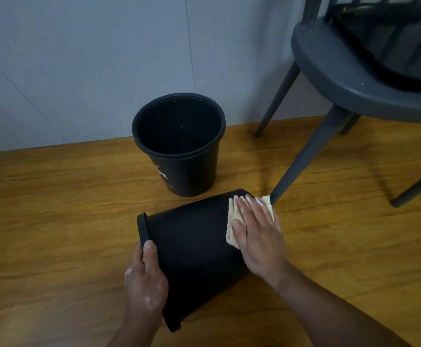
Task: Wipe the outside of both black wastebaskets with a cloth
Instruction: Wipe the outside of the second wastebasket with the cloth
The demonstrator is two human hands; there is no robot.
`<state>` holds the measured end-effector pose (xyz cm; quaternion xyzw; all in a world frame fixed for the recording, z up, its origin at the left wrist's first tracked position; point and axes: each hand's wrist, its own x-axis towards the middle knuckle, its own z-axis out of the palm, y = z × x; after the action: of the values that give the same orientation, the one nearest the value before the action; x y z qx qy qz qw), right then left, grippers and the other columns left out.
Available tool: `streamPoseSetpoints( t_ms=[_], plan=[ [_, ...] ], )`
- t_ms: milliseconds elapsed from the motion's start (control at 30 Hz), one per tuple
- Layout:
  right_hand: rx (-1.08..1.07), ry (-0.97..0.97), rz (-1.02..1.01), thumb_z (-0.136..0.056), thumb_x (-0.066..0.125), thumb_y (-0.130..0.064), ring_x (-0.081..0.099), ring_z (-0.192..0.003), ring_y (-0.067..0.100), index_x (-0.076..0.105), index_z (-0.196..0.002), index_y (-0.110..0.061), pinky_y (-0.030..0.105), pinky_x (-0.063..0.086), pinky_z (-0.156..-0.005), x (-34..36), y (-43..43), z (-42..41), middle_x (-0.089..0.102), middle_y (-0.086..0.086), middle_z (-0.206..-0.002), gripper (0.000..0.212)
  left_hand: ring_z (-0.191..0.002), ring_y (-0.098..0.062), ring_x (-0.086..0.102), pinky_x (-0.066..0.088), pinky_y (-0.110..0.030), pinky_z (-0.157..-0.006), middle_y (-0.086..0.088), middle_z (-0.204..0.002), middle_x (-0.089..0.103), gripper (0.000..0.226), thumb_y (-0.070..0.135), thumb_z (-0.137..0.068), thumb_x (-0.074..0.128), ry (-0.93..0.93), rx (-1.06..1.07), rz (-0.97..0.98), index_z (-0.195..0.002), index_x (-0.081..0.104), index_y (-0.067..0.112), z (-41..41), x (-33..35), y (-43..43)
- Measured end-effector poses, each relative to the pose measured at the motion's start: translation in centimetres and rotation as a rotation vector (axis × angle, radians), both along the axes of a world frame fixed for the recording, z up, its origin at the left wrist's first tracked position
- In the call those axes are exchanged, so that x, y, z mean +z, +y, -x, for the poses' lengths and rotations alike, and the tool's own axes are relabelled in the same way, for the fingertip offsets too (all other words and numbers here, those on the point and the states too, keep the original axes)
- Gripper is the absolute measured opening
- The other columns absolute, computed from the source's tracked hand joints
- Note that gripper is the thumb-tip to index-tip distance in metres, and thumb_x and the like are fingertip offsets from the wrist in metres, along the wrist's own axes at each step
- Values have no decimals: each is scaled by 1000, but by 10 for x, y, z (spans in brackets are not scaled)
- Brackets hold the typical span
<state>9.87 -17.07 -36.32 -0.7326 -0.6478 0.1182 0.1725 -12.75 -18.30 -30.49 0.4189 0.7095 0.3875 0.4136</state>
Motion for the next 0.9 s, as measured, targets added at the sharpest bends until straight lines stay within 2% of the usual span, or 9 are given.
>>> streamPoseSetpoints(
  t_ms=[167, 333, 433, 500, 600, 667, 733, 800, 900],
  plan=[
    [51, -32, 29, -102, 10, -68, 30, -148, 14, 34, -156, -34, 44, 28, -119, 7, -11, -9, 35, -11, -160, 69, -90, -12, 63, 46, -29, -71, 4, -95, 69, 32, 47, -104, 33, 21, -104, -32, -107, 63, 35, 21, 2, 17],
    [174, 25, 139, -92, 16, -75, 22, -148, 4, 24, -156, -46, 33, 16, -122, 14, 5, -40, 32, -22, -159, 70, -90, -11, 71, 56, -34, -78, 7, -97, 75, 16, 45, -95, 57, -4, -253, 23, -110, 61, 45, 42, 4, 44],
    [233, 40, 100, -97, 36, -65, 31, -140, 0, 33, -153, -44, 29, 22, -119, 24, 7, -35, 45, -23, -149, 61, -87, -9, 69, 53, -24, -69, 8, -95, 73, 21, 32, -93, 66, 28, -308, 26, -106, 58, 46, 46, 8, 54],
    [234, 96, 93, -99, 53, -54, 36, -130, 0, 34, -153, -42, 26, 34, -112, 29, 7, -32, 50, -22, -140, 59, -86, -9, 71, 56, -27, -71, 8, -94, 75, 22, 30, -91, 69, 2, -312, 27, -108, 61, 43, 48, 8, 58],
    [222, 108, 119, -98, 60, -48, 40, -114, 0, 28, -156, -41, 26, 40, -104, 34, 9, -28, 51, -20, -123, 66, -87, -9, 72, 59, -32, -74, 12, -97, 75, 26, 31, -90, 70, -31, -307, 33, -109, 62, 45, 52, 2, 60],
    [206, 83, 150, -97, 60, -50, 43, -115, 3, 25, -157, -38, 27, 35, -107, 37, 12, -24, 51, -18, -120, 70, -88, -8, 72, 58, -30, -74, 14, -101, 75, 30, 29, -90, 71, -71, -303, 33, -111, 61, 47, 54, 0, 59],
    [201, 33, 156, -96, 61, -51, 46, -118, 5, 42, -150, -35, 28, 32, -104, 40, 16, -21, 53, -17, -119, 59, -88, -6, 72, 58, -28, -73, 19, -99, 74, 31, 26, -90, 71, -96, -304, 35, -111, 60, 47, 54, 1, 58],
    [205, 54, 162, -95, 64, -48, 47, -114, 7, 59, -132, -33, 29, 35, -99, 41, 18, -21, 53, -16, -112, 40, -86, -6, 71, 58, -25, -69, 19, -96, 74, 29, 22, -91, 70, -134, -287, 43, -109, 61, 43, 52, 1, 58],
    [245, 45, 137, -91, 67, -48, 40, -104, -1, 63, -106, -40, 29, 37, -94, 40, 15, -24, 47, -23, -106, 18, -87, -4, 71, 58, -22, -66, 20, -95, 74, 28, 18, -93, 68, -162, -305, 53, -107, 61, 42, 50, 4, 57]
  ],
)
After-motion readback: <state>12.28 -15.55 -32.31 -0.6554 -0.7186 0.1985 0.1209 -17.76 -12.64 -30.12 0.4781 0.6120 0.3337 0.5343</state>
